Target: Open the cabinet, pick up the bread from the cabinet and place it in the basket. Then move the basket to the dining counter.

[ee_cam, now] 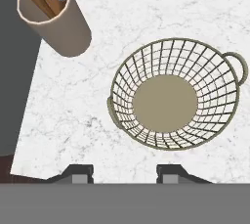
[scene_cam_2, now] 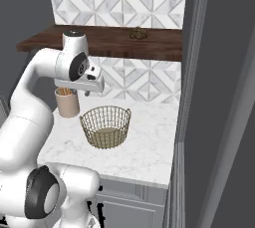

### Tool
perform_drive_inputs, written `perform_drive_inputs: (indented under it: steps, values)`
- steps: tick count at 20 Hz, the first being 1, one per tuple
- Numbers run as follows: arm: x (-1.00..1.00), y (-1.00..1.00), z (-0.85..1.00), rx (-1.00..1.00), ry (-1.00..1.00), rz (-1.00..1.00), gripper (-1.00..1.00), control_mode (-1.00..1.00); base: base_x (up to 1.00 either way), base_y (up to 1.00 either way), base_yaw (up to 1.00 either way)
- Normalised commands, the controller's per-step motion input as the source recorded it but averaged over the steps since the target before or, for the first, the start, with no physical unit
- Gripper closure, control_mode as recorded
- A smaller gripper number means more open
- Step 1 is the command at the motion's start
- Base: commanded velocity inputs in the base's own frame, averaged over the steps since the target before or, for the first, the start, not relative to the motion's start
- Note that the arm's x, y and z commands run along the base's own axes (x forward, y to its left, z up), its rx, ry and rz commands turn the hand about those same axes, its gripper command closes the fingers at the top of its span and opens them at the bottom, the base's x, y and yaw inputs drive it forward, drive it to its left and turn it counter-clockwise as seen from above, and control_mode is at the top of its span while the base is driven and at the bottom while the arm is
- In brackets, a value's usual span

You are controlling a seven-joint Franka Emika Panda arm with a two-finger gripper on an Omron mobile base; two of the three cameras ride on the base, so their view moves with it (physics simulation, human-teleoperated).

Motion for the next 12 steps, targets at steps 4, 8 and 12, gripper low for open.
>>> perform_drive_inputs:
  steps: [4, 8, 12]
  values:
    - [-0.04, 0.0, 0.0, -0.02, -0.02, -0.01, -1.0, -1.0, 0.0, 0.0, 0.0]
    - [-0.26, 0.0, 0.08, -0.11, -0.07, -0.13, -1.0, -1.0, 0.0, 0.0, 0.0]
    - [-0.11, -0.14, 0.47, -0.14, -0.23, -0.22, -1.0, -1.0, 0.0, 0.0, 0.0]
